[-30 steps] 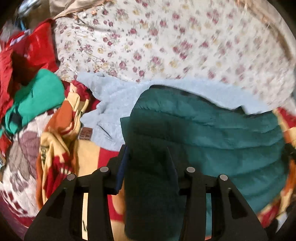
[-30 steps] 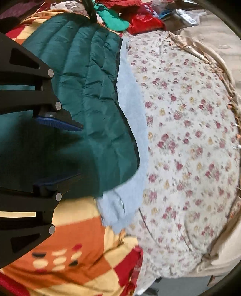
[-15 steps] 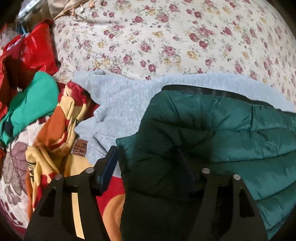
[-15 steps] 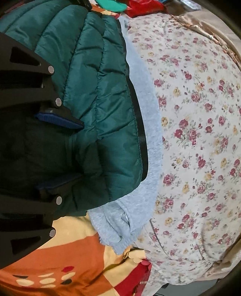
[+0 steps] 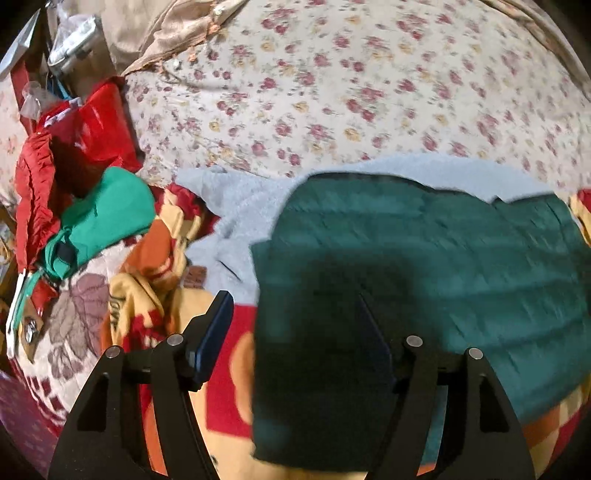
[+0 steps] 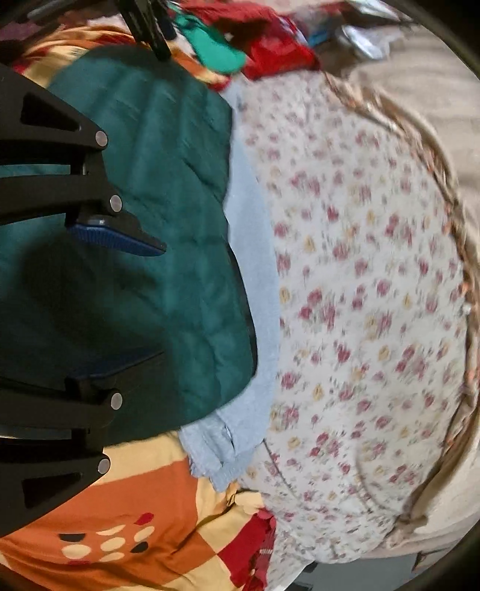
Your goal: Fold large clothes
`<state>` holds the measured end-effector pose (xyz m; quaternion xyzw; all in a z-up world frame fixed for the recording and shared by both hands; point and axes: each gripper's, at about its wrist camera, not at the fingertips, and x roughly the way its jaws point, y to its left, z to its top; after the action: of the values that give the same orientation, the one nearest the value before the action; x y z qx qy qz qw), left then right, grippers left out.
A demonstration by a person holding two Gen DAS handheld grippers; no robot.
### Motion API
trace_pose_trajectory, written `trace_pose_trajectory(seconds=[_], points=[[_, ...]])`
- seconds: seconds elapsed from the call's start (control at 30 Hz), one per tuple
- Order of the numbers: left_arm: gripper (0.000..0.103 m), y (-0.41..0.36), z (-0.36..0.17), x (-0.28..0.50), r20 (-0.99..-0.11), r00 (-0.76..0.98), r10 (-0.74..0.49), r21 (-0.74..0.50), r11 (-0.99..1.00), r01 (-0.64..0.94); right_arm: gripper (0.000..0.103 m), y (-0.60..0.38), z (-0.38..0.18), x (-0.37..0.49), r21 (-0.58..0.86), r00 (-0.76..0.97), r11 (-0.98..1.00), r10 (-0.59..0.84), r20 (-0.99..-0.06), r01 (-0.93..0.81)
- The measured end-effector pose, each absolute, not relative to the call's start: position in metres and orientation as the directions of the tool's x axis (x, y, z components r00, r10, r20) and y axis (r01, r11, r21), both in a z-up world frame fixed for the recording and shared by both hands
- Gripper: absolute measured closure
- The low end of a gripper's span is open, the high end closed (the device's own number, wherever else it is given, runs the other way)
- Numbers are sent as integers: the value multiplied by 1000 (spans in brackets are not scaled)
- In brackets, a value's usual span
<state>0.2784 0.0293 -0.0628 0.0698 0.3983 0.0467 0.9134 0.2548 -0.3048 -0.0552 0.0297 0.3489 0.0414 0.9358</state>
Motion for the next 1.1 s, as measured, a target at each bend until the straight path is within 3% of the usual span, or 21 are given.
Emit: trace_pose_trajectory(seconds=[0.27, 0.5, 0.87, 1.1], points=[[34, 4, -97, 269, -702, 684, 199, 246, 969, -29, 53, -295, -100, 256, 46, 730, 998, 61, -681, -41], [34, 5, -97, 270, -707, 682, 186, 221, 975, -36, 49, -287, -106, 264, -13, 739, 1000, 8, -674, -23], [34, -4, -73, 236, -723, 688, 69, 104, 995, 9, 49, -286, -82, 229, -78, 764, 997, -28, -645, -29], [34, -22, -92, 235, -722, 684, 107, 165, 986, 20, 44, -283, -103, 234, -103, 751, 994, -53, -658, -20]])
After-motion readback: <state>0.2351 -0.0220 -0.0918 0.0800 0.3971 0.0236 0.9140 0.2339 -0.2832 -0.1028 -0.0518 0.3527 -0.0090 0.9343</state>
